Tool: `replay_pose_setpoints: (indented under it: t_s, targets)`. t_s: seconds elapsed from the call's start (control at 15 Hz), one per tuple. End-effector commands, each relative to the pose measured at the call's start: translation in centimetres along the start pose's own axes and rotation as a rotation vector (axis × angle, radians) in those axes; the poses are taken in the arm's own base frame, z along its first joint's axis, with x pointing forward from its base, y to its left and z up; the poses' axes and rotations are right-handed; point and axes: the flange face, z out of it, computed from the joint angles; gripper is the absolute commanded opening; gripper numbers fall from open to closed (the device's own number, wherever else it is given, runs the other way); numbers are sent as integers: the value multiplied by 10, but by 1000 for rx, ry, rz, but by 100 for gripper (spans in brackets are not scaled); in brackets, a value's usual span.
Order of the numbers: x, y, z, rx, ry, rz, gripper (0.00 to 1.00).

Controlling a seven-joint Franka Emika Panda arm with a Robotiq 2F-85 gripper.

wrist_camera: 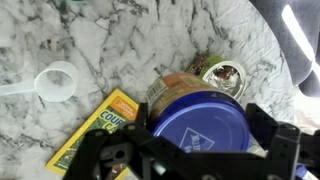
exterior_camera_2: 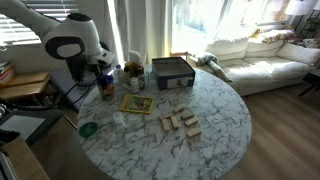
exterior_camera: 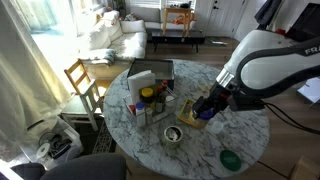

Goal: Put the right can on the left can, then put the measuring spoon on the can

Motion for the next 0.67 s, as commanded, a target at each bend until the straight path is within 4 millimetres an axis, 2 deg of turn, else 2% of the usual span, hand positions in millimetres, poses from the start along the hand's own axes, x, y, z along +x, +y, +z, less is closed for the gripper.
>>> replay_pose_setpoints:
  t_s: [0.0, 0.07, 0.13, 0.6]
  targets:
    - [0, 1, -1, -1, -1, -4, 95]
    - [1, 2, -1, -2, 0, -6, 95]
    - [1, 3, -1, -2, 0, -8, 70]
    - [-23, -65, 23, -30, -89, -293, 70]
